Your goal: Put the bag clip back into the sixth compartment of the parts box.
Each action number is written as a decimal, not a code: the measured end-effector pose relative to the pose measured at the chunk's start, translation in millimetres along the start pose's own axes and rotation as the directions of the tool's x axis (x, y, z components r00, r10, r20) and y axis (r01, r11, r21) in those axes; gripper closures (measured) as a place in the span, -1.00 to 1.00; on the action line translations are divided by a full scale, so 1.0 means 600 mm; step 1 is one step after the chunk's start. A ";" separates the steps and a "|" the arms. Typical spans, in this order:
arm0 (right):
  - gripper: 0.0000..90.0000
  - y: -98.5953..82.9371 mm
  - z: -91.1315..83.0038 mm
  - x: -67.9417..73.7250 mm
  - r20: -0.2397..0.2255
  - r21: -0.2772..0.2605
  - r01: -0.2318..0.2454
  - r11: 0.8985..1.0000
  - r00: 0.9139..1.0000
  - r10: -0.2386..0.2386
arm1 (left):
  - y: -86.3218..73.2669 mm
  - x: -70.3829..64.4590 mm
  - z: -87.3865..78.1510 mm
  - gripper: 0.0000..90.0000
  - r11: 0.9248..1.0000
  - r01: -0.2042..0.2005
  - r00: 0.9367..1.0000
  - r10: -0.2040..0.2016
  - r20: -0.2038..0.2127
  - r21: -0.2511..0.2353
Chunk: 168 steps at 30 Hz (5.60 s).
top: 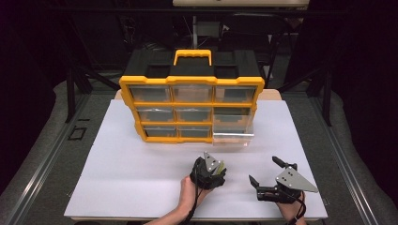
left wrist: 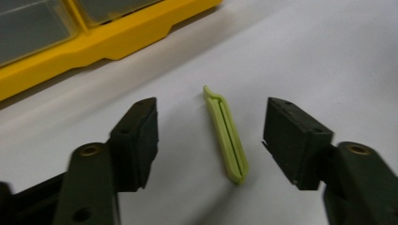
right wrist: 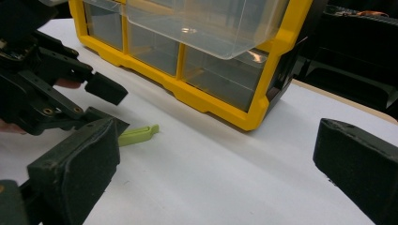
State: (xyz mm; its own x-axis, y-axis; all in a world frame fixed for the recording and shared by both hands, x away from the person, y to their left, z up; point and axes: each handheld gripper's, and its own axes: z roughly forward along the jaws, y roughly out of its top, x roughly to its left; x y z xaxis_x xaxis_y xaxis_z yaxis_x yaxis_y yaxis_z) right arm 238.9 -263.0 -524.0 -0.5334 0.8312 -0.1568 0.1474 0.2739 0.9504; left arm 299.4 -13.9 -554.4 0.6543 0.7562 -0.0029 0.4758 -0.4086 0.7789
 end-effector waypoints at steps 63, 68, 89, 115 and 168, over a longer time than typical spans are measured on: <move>-0.97 0.000 0.004 0.001 -0.010 0.017 0.007 1.000 1.000 -0.007 | -0.008 0.042 -0.048 0.79 1.000 0.024 0.998 -0.023 0.061 -0.002; -0.97 0.000 0.005 0.000 -0.011 0.019 0.002 1.000 1.000 -0.002 | -0.009 0.055 -0.055 0.79 1.000 0.019 0.997 -0.019 0.070 0.002; -0.97 0.000 0.006 -0.001 -0.016 0.029 0.001 1.000 1.000 -0.001 | -0.008 0.106 -0.076 0.79 0.998 -0.034 0.994 0.027 0.107 0.062; -0.97 -0.001 0.008 -0.001 -0.021 0.034 0.001 0.999 1.000 0.000 | 0.012 0.150 -0.093 0.79 0.981 -0.148 0.980 0.128 0.153 0.128; -0.97 0.000 0.016 -0.003 -0.050 0.044 -0.009 0.999 0.999 0.011 | 0.140 0.208 -0.150 0.79 0.946 -0.286 0.941 0.247 0.229 0.152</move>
State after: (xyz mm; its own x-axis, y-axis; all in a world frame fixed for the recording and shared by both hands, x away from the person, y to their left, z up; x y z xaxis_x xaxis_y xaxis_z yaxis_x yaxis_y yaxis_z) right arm 247.8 -259.9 -526.5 -0.5726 0.8090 -0.1328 0.1887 0.2877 0.9389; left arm 368.0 91.9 -433.0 0.8683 0.4938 0.0464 0.3527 -0.6805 0.6422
